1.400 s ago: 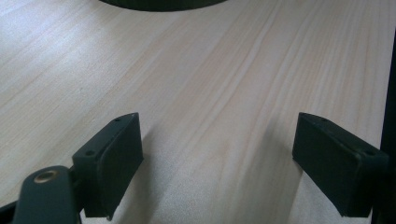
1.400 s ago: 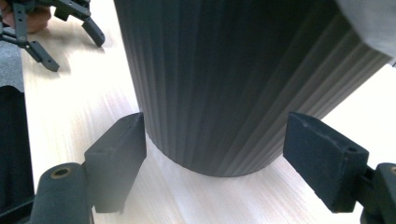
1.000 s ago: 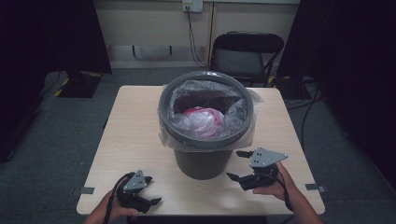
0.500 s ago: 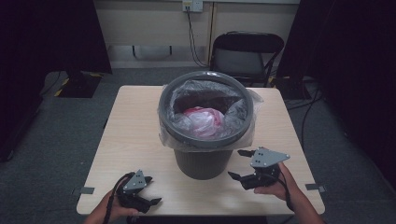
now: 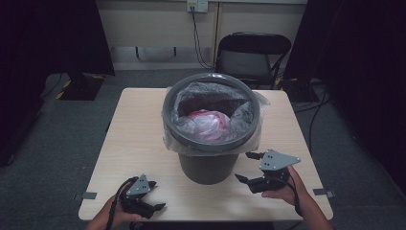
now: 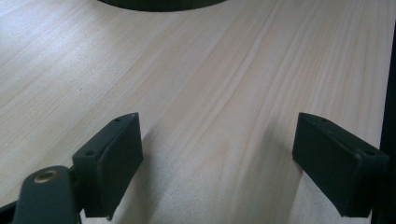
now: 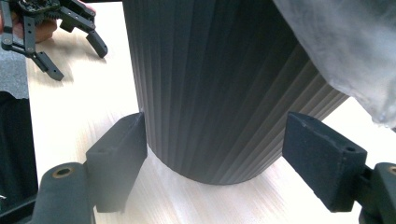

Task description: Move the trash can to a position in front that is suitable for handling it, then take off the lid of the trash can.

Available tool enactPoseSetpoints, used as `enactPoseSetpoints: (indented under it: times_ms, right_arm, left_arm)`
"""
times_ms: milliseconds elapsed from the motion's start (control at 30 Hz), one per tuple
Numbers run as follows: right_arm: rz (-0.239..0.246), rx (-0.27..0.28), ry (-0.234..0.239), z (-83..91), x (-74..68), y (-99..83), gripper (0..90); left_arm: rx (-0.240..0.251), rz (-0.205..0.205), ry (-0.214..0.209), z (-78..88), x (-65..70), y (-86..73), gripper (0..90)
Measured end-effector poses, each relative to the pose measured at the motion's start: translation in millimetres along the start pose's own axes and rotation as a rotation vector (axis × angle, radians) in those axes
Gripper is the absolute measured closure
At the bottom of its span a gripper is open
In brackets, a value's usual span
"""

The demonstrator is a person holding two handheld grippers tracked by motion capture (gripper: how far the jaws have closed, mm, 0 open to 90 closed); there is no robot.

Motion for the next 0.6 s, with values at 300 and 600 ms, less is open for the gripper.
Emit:
enactPoseSetpoints:
  times_ms: [300, 600]
  right_arm:
    - [0.004, 0.015, 0.001, 4.0, 1.4, 2.8, 21.2]
    - [0.005, 0.022, -0.011, 10.1, 4.1, 4.9, 21.6]
  left_arm:
    - [0.000, 0.000, 0.000, 0.0, 0.0, 0.0, 15.7]
    - [0.000, 0.000, 0.000, 0.0, 0.0, 0.0, 15.7]
Point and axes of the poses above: each handheld gripper's, and its own axes: z roughly backward along the jaws, y roughly out of its top, x roughly to its right, the point moved 1 cm from there along -z, roughly forward along the jaws, and after that the axes turned 14 degrees about z, right-handed, at the moved point
